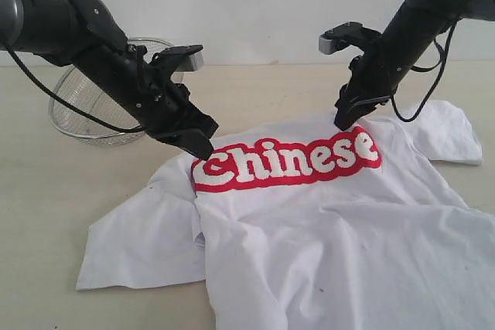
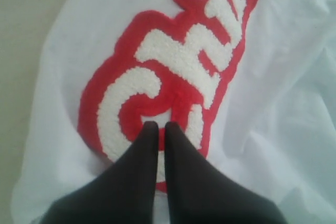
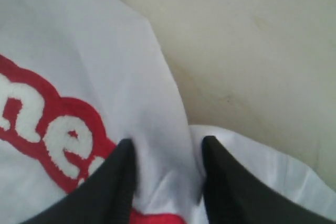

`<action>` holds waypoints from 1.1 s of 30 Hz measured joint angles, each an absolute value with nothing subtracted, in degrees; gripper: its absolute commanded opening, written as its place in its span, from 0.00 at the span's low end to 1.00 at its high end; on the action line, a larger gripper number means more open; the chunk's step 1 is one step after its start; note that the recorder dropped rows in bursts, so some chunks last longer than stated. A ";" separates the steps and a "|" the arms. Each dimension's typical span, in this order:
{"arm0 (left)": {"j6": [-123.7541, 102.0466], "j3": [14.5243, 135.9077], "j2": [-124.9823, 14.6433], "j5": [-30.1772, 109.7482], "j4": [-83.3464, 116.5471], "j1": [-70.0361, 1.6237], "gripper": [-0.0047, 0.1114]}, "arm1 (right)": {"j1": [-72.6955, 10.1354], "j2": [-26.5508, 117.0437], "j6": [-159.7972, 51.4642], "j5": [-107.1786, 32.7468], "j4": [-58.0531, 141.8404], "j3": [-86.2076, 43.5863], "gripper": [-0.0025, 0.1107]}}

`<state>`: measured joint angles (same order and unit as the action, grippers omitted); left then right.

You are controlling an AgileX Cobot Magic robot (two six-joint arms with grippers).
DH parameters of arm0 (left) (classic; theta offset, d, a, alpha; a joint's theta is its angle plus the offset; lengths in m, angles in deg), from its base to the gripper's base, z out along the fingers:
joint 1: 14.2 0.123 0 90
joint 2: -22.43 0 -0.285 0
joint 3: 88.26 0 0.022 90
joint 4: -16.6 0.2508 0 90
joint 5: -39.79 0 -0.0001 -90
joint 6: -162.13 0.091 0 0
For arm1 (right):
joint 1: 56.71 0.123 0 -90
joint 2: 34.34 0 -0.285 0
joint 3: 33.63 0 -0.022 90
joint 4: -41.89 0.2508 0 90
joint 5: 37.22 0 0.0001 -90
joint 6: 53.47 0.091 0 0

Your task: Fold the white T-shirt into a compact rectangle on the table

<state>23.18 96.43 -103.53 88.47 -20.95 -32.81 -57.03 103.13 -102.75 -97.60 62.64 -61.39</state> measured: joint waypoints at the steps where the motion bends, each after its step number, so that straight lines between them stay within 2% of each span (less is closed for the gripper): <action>1: 23.18 96.43 -103.53 88.50 -20.95 -32.81 0.08 | -56.71 103.18 -102.29 -96.94 62.01 -61.39 0.09; 2: 23.18 96.43 -103.53 88.60 -20.95 -32.81 0.08 | -56.67 103.18 -102.29 -96.73 61.57 -61.39 0.02; 8: 23.18 96.43 -103.53 88.60 -20.95 -32.81 0.08 | -56.67 101.97 -99.68 -100.23 58.11 -61.39 0.02; 16: 23.18 96.43 -101.95 88.73 -20.95 -32.58 0.08 | -56.67 93.11 -94.90 -106.27 57.22 -60.06 0.02; 33: 21.93 96.43 -98.54 92.95 -21.18 -32.58 0.08 | -56.67 77.14 -89.33 -106.81 53.12 -25.49 0.02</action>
<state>21.93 96.43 -98.54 92.95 -21.18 -32.58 -56.67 77.14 -89.33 -106.81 53.12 -25.49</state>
